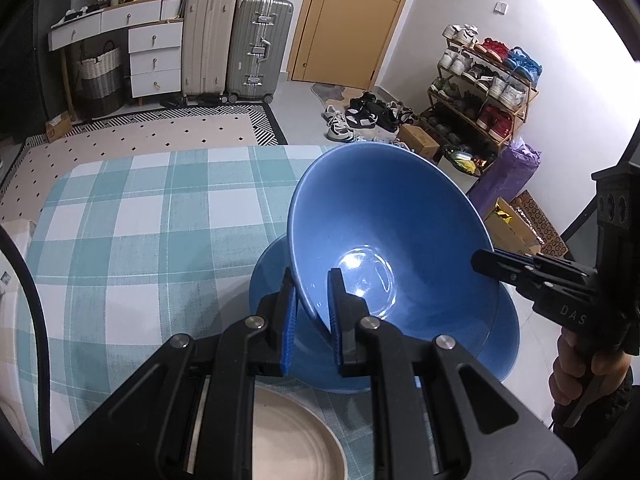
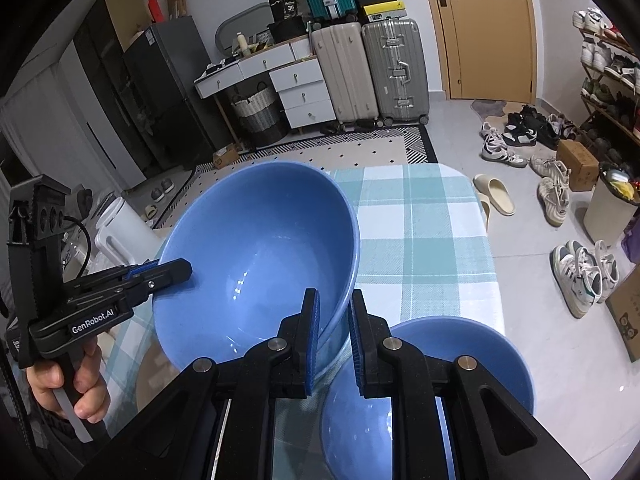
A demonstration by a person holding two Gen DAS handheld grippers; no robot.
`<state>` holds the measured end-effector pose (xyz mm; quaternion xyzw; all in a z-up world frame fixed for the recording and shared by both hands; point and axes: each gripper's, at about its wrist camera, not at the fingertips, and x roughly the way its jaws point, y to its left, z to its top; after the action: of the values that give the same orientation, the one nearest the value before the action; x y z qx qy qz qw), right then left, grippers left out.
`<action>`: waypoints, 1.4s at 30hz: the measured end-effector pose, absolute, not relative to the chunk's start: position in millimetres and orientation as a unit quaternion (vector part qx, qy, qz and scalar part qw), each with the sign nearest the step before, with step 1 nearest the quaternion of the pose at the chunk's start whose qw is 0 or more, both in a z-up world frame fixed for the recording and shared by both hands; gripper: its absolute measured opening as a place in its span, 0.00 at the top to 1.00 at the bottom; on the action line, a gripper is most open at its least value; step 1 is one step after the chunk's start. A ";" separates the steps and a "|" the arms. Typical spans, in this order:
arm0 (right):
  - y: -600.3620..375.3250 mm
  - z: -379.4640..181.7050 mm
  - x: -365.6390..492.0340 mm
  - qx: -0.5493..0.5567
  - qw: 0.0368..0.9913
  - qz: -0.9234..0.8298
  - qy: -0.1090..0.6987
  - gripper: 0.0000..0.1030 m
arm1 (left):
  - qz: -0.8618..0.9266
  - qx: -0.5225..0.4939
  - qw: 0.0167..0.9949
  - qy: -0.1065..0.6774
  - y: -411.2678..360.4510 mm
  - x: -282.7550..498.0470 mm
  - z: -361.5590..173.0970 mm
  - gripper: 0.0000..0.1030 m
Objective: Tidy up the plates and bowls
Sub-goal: 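Lower the held blue bowl into the other blue bowl with both tools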
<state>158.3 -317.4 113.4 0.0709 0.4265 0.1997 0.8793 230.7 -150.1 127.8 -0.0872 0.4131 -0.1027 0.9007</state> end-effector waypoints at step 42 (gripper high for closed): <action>-278.7 47.4 177.1 -0.015 0.869 0.182 0.460 0.84 | -0.050 -0.024 0.894 0.445 -150.3 249.4 45.7 0.89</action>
<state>177.1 -278.7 47.4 -0.0154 0.4598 0.1823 0.8690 249.4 -150.3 45.7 -0.0242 0.4451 -0.0501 0.8938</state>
